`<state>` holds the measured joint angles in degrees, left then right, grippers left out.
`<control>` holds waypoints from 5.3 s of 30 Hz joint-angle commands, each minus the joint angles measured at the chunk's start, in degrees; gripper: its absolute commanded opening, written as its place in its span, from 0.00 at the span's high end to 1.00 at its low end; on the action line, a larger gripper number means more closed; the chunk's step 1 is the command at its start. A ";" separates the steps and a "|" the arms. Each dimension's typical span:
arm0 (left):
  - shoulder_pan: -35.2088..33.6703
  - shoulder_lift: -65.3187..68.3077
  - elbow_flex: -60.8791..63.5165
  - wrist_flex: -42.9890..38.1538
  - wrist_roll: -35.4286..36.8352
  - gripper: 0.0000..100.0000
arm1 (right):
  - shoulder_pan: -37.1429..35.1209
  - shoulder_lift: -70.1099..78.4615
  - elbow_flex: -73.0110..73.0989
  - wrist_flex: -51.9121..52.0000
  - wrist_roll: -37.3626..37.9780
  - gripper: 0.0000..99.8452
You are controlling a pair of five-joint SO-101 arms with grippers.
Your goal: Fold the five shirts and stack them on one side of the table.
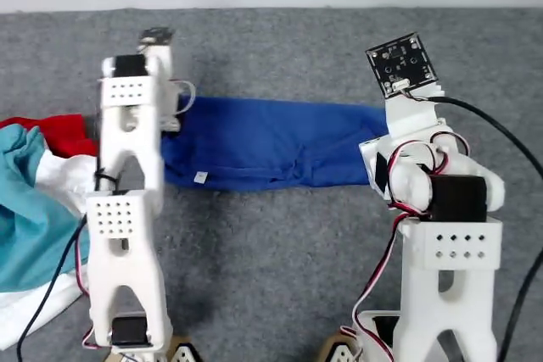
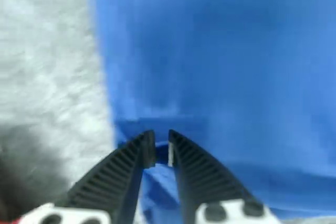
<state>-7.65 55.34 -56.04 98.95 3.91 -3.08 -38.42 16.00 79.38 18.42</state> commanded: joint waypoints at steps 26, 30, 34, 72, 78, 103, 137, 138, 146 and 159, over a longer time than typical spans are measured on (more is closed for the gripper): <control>-7.38 -1.05 10.86 1.67 -4.22 0.95 | 7.16 -0.57 10.99 -12.09 -0.26 0.82; -7.21 -2.29 6.11 1.67 -4.13 0.95 | 8.31 -0.57 19.43 -18.59 -0.26 0.82; -6.95 -7.56 5.05 1.67 -4.04 0.94 | 8.22 -0.57 21.10 -20.09 -0.18 0.82; 3.08 9.23 0.04 1.67 14.15 0.78 | 6.81 -1.01 21.10 -19.74 -0.18 0.82; 3.43 9.05 0.57 1.67 18.29 0.78 | 6.90 -1.19 18.81 -15.96 -0.18 0.82; 0.44 8.18 2.68 1.76 18.11 0.99 | 10.07 -1.27 17.76 -14.99 -0.18 0.82; 18.90 -9.05 -3.12 1.67 12.31 0.99 | 14.29 -1.27 17.85 -15.43 -0.18 0.82; 20.22 -9.14 -4.62 1.67 12.31 0.99 | 16.48 -1.01 17.85 -15.52 -0.18 0.82; 27.78 -9.05 -16.66 1.67 12.31 0.99 | 30.37 -0.75 18.20 -15.08 -0.18 0.82; 38.59 -6.24 -17.98 -3.25 11.96 0.99 | 32.31 -1.27 18.20 -12.70 -0.09 0.82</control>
<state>28.66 50.42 -72.13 96.66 16.40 28.48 -38.42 36.04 65.85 18.42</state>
